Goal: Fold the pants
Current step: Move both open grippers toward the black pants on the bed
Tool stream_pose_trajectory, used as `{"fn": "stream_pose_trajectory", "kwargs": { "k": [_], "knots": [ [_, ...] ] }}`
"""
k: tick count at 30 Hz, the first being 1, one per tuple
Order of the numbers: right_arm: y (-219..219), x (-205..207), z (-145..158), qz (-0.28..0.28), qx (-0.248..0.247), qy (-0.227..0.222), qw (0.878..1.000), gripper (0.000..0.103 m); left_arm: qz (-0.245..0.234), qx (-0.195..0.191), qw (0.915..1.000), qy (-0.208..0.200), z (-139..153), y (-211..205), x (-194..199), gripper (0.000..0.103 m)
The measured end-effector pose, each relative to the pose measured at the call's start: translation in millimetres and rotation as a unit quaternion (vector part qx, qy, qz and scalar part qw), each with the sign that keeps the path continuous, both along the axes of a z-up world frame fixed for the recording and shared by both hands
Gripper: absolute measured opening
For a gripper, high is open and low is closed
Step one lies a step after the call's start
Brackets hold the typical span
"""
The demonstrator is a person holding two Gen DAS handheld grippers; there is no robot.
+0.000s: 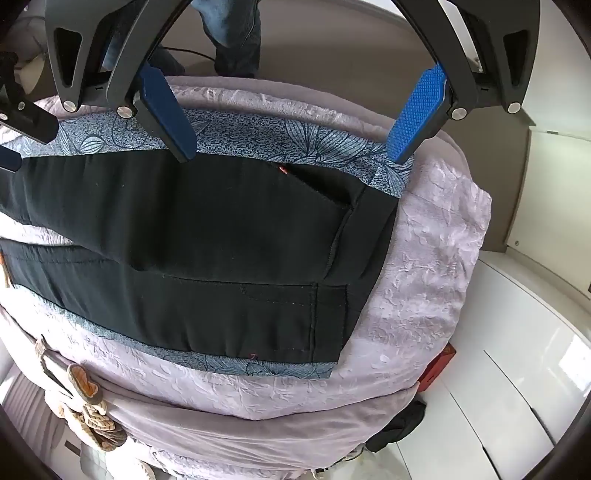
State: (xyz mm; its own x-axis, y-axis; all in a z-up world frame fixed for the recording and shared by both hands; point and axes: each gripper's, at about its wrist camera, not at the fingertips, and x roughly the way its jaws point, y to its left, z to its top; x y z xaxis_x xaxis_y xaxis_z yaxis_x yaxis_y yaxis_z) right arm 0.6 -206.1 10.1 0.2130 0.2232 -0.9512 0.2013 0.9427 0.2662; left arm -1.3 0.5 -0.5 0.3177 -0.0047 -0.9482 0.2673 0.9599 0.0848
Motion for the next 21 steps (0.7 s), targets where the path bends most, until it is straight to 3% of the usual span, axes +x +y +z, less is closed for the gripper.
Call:
{"fn": "stream_pose_trajectory", "kwargs": {
  "k": [21],
  "knots": [
    [1.2, -0.2, 0.6, 0.000, -0.004, -0.004, 1.000, 0.103, -0.007, 0.008, 0.9996, -0.024, 0.0, 0.3, -0.4, 0.103]
  ]
}}
